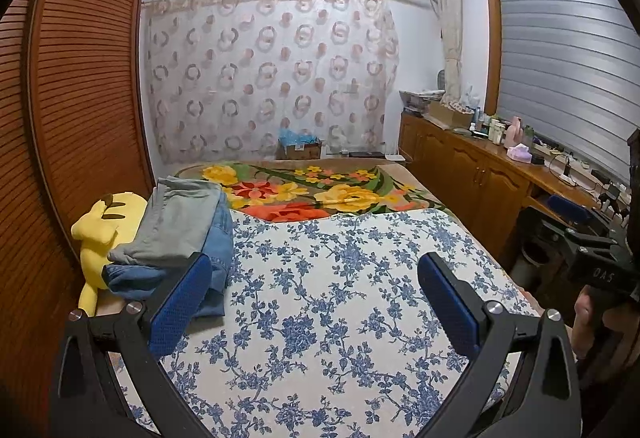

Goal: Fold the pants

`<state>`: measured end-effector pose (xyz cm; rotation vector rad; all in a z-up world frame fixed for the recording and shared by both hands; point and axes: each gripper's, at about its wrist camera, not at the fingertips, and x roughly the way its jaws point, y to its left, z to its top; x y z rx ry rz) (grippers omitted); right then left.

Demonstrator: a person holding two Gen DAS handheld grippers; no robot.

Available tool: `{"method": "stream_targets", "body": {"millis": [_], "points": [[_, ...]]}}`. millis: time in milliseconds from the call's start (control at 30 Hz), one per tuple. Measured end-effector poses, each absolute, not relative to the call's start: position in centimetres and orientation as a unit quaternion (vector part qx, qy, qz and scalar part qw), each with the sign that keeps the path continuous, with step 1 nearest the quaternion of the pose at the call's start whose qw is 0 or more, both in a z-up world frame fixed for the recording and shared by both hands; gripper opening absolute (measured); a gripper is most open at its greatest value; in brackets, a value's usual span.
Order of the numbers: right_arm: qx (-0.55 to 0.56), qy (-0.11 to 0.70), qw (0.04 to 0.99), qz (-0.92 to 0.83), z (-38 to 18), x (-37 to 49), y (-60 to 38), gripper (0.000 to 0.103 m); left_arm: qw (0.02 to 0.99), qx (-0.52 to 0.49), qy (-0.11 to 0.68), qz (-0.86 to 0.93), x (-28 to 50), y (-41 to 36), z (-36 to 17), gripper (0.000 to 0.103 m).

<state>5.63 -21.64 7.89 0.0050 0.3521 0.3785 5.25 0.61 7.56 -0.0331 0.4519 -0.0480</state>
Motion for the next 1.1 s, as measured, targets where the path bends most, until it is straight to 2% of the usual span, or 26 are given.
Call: {"method": "stream_targets", "body": {"millis": [1100], "points": [[0.004,0.172,0.967,0.19,7.91,5.59,-22.27,0.101,0.974,-0.016,0.223,-0.024,5.29,0.74,7.37,0.103]]}}
